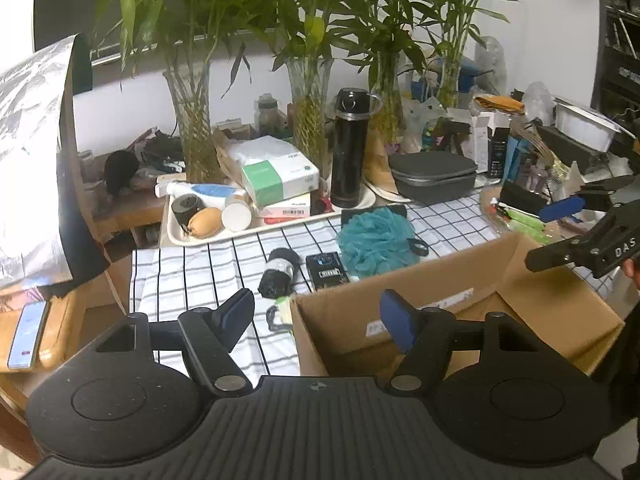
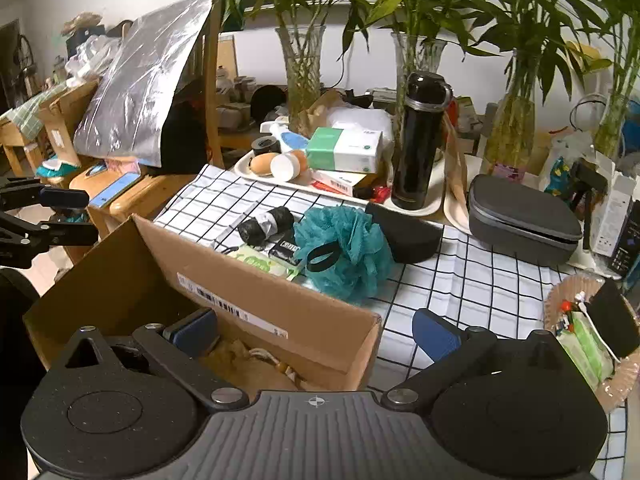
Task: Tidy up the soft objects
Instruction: 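Open the left gripper over the box to drop the white cable, then withdraw, then move the right gripper down over the teal mesh bath sponge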
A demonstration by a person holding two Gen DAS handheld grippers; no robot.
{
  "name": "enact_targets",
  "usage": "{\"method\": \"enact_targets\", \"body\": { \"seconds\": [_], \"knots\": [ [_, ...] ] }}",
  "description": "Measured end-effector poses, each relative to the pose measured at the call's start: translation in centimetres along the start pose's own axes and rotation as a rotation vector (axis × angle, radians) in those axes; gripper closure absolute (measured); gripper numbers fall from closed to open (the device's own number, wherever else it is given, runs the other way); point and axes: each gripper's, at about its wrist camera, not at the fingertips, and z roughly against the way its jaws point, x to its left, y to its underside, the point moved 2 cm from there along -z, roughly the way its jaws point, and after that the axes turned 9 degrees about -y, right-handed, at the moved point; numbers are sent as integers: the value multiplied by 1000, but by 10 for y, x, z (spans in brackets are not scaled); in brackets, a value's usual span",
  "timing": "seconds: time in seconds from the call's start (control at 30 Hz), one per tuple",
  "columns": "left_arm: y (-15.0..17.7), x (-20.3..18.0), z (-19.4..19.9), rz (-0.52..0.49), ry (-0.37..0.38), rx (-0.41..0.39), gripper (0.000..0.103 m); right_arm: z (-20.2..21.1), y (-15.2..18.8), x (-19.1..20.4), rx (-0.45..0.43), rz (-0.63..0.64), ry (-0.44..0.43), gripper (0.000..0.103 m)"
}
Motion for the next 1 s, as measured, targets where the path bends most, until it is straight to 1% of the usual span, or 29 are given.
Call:
{"method": "enact_targets", "body": {
  "seconds": [0.2, 0.33, 0.53, 0.7, 0.77, 0.87, 0.93, 1.0],
  "knots": [
    [-15, 3, -17, -24, -10, -15, 34, -2, -2, -7, -19, -28, 3, 0],
    [-26, 5, -36, -27, -12, -28, 34, -2, -3, -12, -31, -55, 2, 0],
    [-41, 8, -72, -31, -37, -33, 34, -2, -6, -20, -44, -83, -2, 0],
    [-41, 16, -97, -15, -60, -30, 34, -7, -10, -24, -37, -56, 13, 0],
    [-38, 22, -103, 9, -76, -21, 34, -10, -12, -25, -32, -43, 16, 0],
    [-37, 29, -109, 43, -66, -19, 34, -15, -15, -29, -28, -18, 5, 0],
    [-36, 30, -111, 33, -73, -28, 34, -21, -19, -32, -30, -1, -2, 0],
    [-36, 29, -112, 4, -95, -36, 34, -29, -22, -37, -26, 7, -23, 0]
  ]
}}
